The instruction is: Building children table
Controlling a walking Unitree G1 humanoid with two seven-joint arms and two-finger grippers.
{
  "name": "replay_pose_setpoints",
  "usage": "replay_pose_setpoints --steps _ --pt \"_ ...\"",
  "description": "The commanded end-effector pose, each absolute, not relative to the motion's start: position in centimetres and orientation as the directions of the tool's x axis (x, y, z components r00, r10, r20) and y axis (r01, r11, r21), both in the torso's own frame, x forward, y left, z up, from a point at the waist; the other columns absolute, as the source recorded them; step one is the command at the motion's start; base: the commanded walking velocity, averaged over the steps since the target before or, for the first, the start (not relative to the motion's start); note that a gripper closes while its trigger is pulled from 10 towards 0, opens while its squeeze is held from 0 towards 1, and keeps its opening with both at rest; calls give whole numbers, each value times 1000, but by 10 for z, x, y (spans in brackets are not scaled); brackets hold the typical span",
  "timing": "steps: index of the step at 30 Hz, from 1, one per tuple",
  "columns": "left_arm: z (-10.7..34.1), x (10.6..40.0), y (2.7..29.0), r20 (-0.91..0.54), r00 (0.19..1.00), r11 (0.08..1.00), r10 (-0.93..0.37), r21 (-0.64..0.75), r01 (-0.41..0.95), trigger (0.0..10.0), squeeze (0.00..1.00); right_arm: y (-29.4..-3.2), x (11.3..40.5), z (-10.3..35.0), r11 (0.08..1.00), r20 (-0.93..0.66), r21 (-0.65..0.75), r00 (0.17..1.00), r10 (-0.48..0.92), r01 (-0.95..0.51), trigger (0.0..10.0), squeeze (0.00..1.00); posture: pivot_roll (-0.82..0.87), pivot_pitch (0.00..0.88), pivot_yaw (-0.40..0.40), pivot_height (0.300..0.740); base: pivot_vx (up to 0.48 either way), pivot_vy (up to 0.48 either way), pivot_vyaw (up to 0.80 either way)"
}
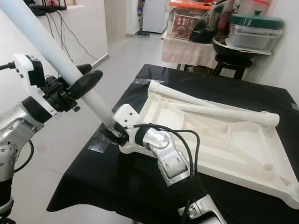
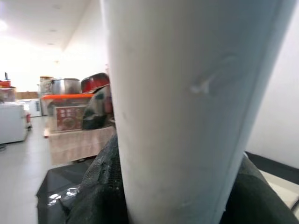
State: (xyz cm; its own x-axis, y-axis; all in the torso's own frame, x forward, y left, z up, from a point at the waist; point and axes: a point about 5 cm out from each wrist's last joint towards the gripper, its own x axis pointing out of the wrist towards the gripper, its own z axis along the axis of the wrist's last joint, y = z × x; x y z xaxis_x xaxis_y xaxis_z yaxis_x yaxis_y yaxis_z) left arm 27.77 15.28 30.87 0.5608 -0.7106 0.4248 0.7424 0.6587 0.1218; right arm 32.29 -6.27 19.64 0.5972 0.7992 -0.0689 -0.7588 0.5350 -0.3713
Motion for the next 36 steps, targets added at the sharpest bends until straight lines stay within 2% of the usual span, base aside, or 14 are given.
replay_pose_setpoints --steps 1,2,3,4,5,7,14,15,16,17,19,20,31,36 --pt "316 269 145 399 434 528 -808 164 833 0 0 -61 320 203 485 -60 -393 548 834 -781 10000 1000 55 0 -44 740 0 0 0" --pt "319 261 141 360 320 404 -876 185 896 0 0 -59 319 203 438 -84 -403 510 856 -803 10000 576 57 0 -45 740 0 0 0" --pt "319 261 141 360 320 404 -876 185 896 0 0 -59 319 203 438 -84 -403 510 856 -803 10000 576 57 0 -45 740 0 0 0" --pt "321 255 138 333 221 296 -917 193 935 0 0 -58 318 202 394 -106 -407 471 876 -824 10000 424 57 0 -44 740 0 0 0" --pt "325 250 136 323 143 212 -936 192 958 0 0 -56 315 200 358 -120 -406 437 891 -841 10000 0 58 0 -45 740 0 0 0" --pt "331 243 132 330 3 62 -944 167 984 0 0 -50 309 198 301 -122 -394 375 919 -868 10000 0 57 0 -43 740 0 0 0" --pt "329 239 124 291 -114 -71 -950 152 986 0 0 -40 303 199 255 -105 -374 314 943 -892 10000 0 51 0 -38 740 0 0 0" --pt "327 238 122 265 -136 -99 -955 150 984 0 0 -39 302 200 247 -100 -370 302 948 -896 5647 0 49 0 -35 740 0 0 0" --pt "327 238 122 265 -136 -99 -955 150 984 0 0 -39 302 200 247 -100 -370 302 948 -896 5647 0 49 0 -35 740 0 0 0" --pt "326 238 121 248 -150 -115 -957 148 982 0 0 -39 302 201 243 -93 -366 295 951 -898 3020 0 47 0 -34 740 0 0 0" --pt "326 238 121 248 -150 -115 -957 148 982 0 0 -39 302 201 243 -93 -366 295 951 -898 3020 0 47 0 -34 740 0 0 0" --pt "325 238 120 242 -156 -122 -958 148 981 0 0 -39 302 203 246 -87 -365 296 951 -898 0 0 48 0 -32 740 0 0 0" --pt "316 237 121 222 -153 -125 -963 133 983 0 0 -43 304 198 291 -95 -287 329 939 -913 0 0 43 0 -34 740 0 0 0" --pt "307 237 121 198 -131 -108 -971 123 987 0 0 -47 309 184 368 -159 -188 397 904 -911 0 0 42 0 -37 740 0 0 0"
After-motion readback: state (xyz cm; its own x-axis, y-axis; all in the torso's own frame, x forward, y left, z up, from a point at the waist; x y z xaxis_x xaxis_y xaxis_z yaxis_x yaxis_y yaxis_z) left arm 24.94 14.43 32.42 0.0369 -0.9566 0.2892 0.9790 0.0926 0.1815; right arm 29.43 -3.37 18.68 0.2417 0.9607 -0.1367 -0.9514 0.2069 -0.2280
